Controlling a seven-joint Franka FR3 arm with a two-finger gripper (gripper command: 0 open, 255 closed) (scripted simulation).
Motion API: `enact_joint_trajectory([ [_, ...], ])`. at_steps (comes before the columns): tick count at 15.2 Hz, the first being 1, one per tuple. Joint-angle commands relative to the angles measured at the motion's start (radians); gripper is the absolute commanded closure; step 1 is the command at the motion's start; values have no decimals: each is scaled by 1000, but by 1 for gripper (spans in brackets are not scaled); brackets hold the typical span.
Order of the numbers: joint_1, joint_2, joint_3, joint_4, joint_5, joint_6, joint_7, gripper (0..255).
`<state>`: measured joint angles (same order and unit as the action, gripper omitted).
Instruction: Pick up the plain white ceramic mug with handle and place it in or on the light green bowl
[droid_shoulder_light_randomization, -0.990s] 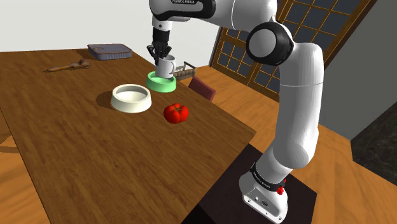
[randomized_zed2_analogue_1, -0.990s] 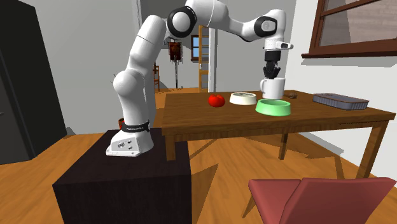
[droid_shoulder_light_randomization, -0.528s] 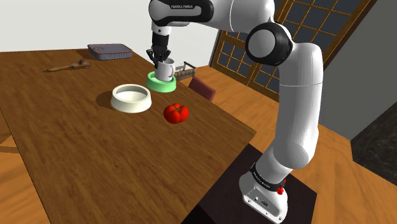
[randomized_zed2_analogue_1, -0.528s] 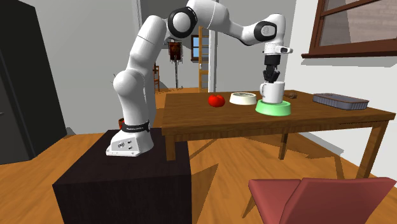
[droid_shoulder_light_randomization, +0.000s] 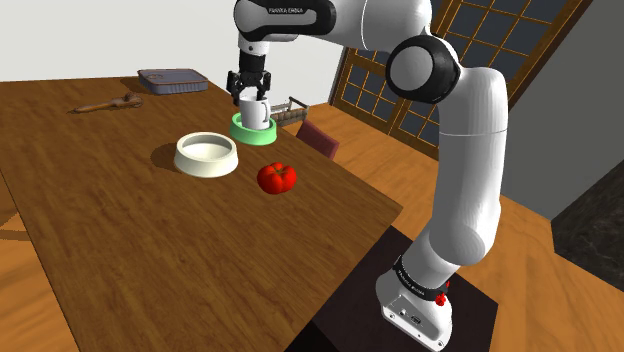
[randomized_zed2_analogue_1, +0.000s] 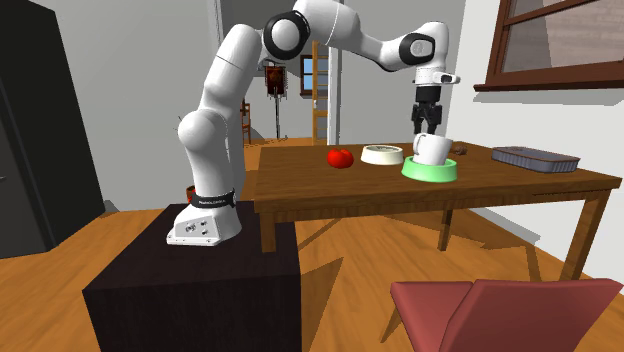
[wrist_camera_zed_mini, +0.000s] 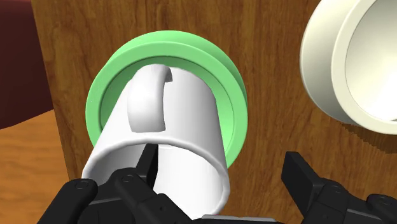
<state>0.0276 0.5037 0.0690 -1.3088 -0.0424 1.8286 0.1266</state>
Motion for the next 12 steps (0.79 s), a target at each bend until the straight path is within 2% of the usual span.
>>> enact_joint_trajectory([
  [1,0,0,0,0,0,0,0,0],
  [5,3,4,1,134,0,-130,-2,0],
  [12,3,4,1,134,0,-130,-2,0],
])
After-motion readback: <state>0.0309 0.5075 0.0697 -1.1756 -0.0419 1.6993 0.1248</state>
